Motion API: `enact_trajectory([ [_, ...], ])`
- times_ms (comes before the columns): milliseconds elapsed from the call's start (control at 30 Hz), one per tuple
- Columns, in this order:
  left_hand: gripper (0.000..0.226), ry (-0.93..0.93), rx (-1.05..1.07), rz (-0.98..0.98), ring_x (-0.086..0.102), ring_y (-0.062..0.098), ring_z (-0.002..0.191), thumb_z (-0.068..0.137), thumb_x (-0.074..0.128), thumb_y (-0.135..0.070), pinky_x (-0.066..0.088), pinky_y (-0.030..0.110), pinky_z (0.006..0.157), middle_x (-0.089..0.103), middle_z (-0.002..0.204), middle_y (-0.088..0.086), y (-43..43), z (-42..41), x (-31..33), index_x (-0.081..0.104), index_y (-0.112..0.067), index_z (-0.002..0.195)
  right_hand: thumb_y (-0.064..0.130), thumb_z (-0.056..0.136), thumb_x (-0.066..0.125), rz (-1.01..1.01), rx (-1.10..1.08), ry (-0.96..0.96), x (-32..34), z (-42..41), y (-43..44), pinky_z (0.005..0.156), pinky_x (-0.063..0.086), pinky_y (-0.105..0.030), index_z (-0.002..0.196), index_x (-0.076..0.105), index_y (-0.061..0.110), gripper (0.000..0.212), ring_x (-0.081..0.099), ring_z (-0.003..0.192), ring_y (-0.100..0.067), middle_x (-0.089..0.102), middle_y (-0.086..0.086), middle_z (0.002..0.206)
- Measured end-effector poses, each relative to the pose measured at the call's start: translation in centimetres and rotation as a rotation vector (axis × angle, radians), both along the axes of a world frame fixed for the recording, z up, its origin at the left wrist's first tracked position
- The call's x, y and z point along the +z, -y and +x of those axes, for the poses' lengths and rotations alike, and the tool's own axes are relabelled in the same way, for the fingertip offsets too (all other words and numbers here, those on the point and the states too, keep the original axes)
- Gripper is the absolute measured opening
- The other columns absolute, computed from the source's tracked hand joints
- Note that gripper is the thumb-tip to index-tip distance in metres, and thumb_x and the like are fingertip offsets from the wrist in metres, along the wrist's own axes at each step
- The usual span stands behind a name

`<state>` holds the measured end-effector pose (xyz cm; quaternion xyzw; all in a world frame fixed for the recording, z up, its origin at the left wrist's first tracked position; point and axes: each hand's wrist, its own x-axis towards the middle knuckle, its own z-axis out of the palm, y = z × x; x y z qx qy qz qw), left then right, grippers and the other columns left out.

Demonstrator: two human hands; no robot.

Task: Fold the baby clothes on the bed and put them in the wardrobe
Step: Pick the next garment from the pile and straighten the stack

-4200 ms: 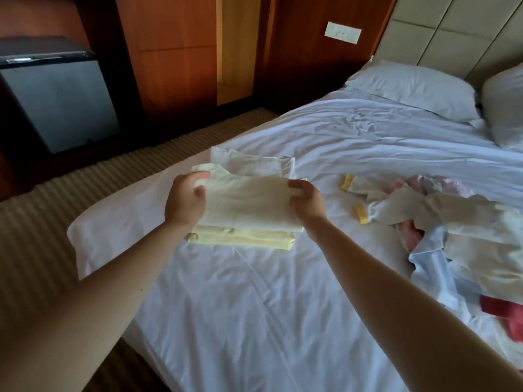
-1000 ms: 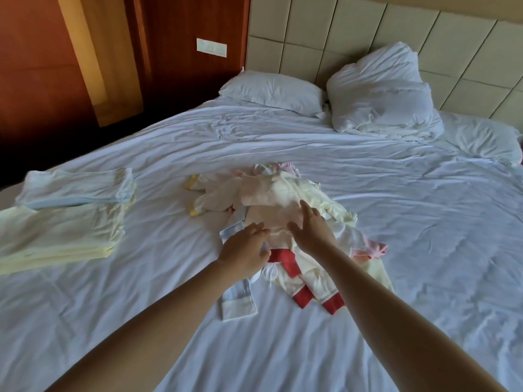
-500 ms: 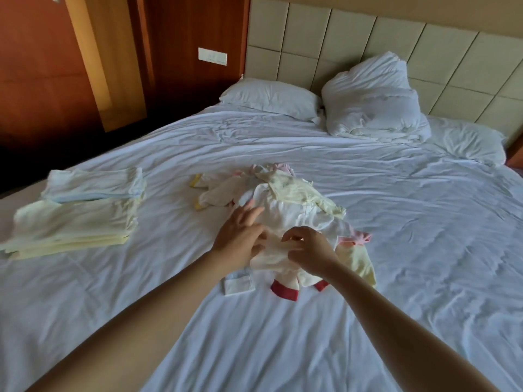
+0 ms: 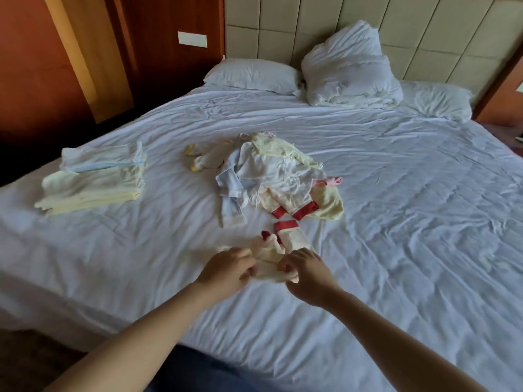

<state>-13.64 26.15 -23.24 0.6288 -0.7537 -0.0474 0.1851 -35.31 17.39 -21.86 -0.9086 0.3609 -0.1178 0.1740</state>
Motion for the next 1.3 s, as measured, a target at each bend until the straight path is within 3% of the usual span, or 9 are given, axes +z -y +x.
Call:
enact_trajectory([
  [167, 0.016, -0.108, 0.044, 0.020, 0.054, 0.012, 0.090, 0.082, 0.061, -0.011, 0.039, 0.025, 0.079, 0.055, 0.091, -0.016, -3.1, -1.4, -0.7, 0.062, -0.027, 0.085, 0.009, 0.079, 0.063, 0.086, -0.010, 0.132, -1.3, -1.8, -2.7, 0.084, 0.048, -0.025, 0.095, 0.069, 0.026, 0.024, 0.054, 0.101, -0.006, 0.060, 0.016, 0.095],
  [300, 0.019, -0.222, 0.186, 0.069, 0.054, 0.009, 0.090, 0.087, 0.064, -0.021, 0.043, 0.027, 0.073, 0.053, 0.099, -0.017, -4.3, -2.0, -0.4, 0.052, -0.026, 0.100, 0.010, 0.080, 0.061, 0.041, -0.178, 0.251, -1.5, -2.7, -3.0, 0.080, 0.052, -0.034, 0.109, 0.064, 0.026, 0.033, 0.054, 0.108, -0.010, 0.056, 0.012, 0.116],
  [400, 0.042, -0.265, 0.229, 0.091, 0.059, 0.012, 0.099, 0.089, 0.067, -0.033, 0.049, 0.029, 0.077, 0.051, 0.120, -0.011, -4.9, -2.5, -0.5, 0.045, -0.022, 0.124, 0.022, 0.085, 0.062, 0.020, -0.295, 0.163, -1.6, -3.4, -2.4, 0.094, 0.047, -0.039, 0.133, 0.052, 0.022, 0.048, 0.047, 0.123, -0.020, 0.053, 0.001, 0.132],
  [500, 0.045, -0.300, 0.302, 0.066, 0.061, 0.013, 0.107, 0.094, 0.060, -0.038, 0.050, 0.031, 0.083, 0.051, 0.130, -0.009, -4.7, -2.8, -0.6, 0.044, -0.020, 0.133, 0.035, 0.091, 0.057, 0.090, -0.357, 0.084, -1.4, -3.7, -2.0, 0.100, 0.041, -0.037, 0.137, 0.048, 0.021, 0.049, 0.046, 0.124, -0.020, 0.060, 0.000, 0.127],
  [733, 0.029, -0.134, 0.375, 0.020, 0.063, 0.016, 0.094, 0.094, 0.057, -0.041, 0.048, 0.029, 0.072, 0.066, 0.103, -0.005, -4.2, -2.8, -0.1, 0.067, -0.023, 0.114, 0.044, 0.091, 0.057, 0.060, -0.403, 0.074, -0.5, -3.7, -1.6, 0.078, 0.047, -0.031, 0.101, 0.071, 0.023, 0.027, 0.055, 0.108, -0.015, 0.067, 0.005, 0.103],
  [900, 0.022, -0.104, 0.369, 0.051, 0.062, 0.017, 0.091, 0.091, 0.061, -0.034, 0.048, 0.030, 0.070, 0.064, 0.100, -0.007, -4.1, -2.4, 0.0, 0.069, -0.023, 0.108, 0.037, 0.092, 0.059, 0.118, -0.324, 0.142, 0.0, -3.7, -1.0, 0.074, 0.048, -0.029, 0.102, 0.067, 0.021, 0.021, 0.062, 0.097, -0.013, 0.068, 0.006, 0.103],
  [1067, 0.009, -0.335, 0.444, 0.049, 0.062, 0.012, 0.083, 0.096, 0.054, -0.035, 0.049, 0.032, 0.070, 0.066, 0.092, -0.010, -3.0, -1.6, 1.8, 0.059, -0.028, 0.093, 0.034, 0.094, 0.057, 0.167, -0.273, 0.243, 1.6, -3.7, 0.1, 0.076, 0.052, -0.037, 0.099, 0.059, 0.021, 0.014, 0.063, 0.087, -0.018, 0.066, 0.004, 0.092],
  [1200, 0.014, -0.552, 0.375, -0.067, 0.061, 0.010, 0.094, 0.097, 0.052, -0.034, 0.046, 0.032, 0.082, 0.066, 0.098, -0.014, -1.6, -0.3, 5.0, 0.059, -0.022, 0.097, 0.029, 0.092, 0.061, 0.222, -0.287, 0.405, 4.2, -3.0, 1.5, 0.059, 0.057, -0.041, 0.094, 0.056, 0.027, 0.005, 0.064, 0.067, -0.020, 0.066, 0.000, 0.081],
  [1300, 0.015, -0.703, 0.311, -0.151, 0.056, 0.005, 0.071, 0.089, 0.051, -0.039, 0.042, 0.029, 0.071, 0.060, 0.072, -0.016, -1.0, 0.0, 8.8, 0.055, -0.027, 0.081, 0.020, 0.091, 0.065, 0.336, -0.307, 0.606, 7.3, -2.0, 2.3, 0.050, 0.058, -0.035, 0.095, 0.063, 0.009, 0.012, 0.065, 0.066, -0.021, 0.065, -0.012, 0.085],
])
